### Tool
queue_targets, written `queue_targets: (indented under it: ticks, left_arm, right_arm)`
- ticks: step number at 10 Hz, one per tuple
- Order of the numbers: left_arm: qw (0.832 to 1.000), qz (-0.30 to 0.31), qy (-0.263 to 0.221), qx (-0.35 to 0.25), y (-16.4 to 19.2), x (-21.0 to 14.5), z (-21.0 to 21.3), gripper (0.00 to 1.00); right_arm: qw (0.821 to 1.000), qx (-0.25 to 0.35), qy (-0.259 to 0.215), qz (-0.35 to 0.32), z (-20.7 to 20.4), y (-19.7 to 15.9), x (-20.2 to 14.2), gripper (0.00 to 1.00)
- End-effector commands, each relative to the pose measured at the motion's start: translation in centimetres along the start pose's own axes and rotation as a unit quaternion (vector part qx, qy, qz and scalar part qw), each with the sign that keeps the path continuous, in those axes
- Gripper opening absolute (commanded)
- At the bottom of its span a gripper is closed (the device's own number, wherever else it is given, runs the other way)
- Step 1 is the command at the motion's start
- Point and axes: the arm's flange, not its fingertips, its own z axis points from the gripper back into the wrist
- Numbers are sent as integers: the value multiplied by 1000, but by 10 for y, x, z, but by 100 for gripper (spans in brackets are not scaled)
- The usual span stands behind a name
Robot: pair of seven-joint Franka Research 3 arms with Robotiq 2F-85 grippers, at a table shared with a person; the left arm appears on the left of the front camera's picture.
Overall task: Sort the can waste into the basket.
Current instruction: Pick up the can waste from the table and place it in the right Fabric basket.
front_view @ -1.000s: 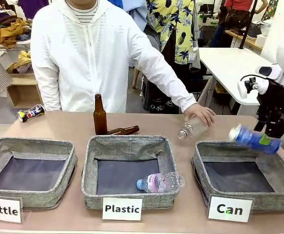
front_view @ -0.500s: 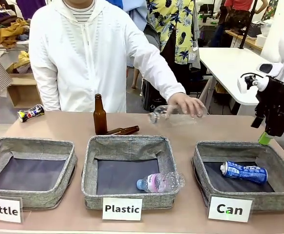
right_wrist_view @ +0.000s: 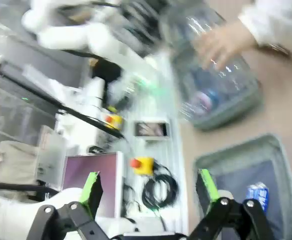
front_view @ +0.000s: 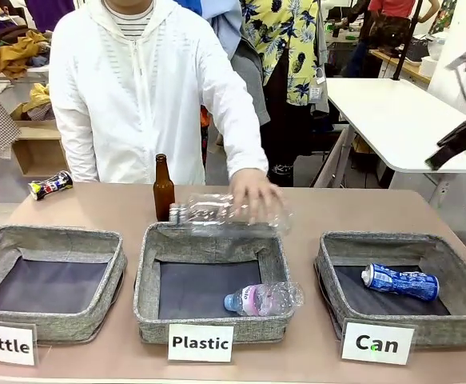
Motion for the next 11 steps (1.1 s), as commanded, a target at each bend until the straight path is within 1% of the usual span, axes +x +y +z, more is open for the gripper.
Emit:
queue_targets:
  ticks: [1, 2, 3, 4, 5, 6, 11]
  left_arm:
    - [1000, -10, -10, -9, 2, 1, -2, 100]
    - [1000, -10, -10, -9, 2, 1, -2, 100]
    - [1000, -10, -10, -9, 2, 1, -2, 100]
    - [1000, -10, -10, -9, 2, 1, -2, 100]
    - [1000, -10, -10, -9, 2, 1, -2, 100]
    - [1000, -10, -10, -9, 2, 1, -2, 100]
    - [1000, -10, -10, -9, 2, 1, -2, 100]
  right_arm:
    - [710, 431, -549, -92, 29, -41, -25, 100]
    - [653, 394, -634, -128, 27, -45, -32, 100]
    - [618, 373, -680, -130, 24, -42, -38, 100]
    - [609, 352, -697, -140, 21, -39, -38, 100]
    - [603, 321, -707, -184, 21, -41, -33, 100]
    - [951, 219, -220, -20, -90, -76, -40, 100]
    - [951, 219, -220, -20, -90, -76, -40, 100]
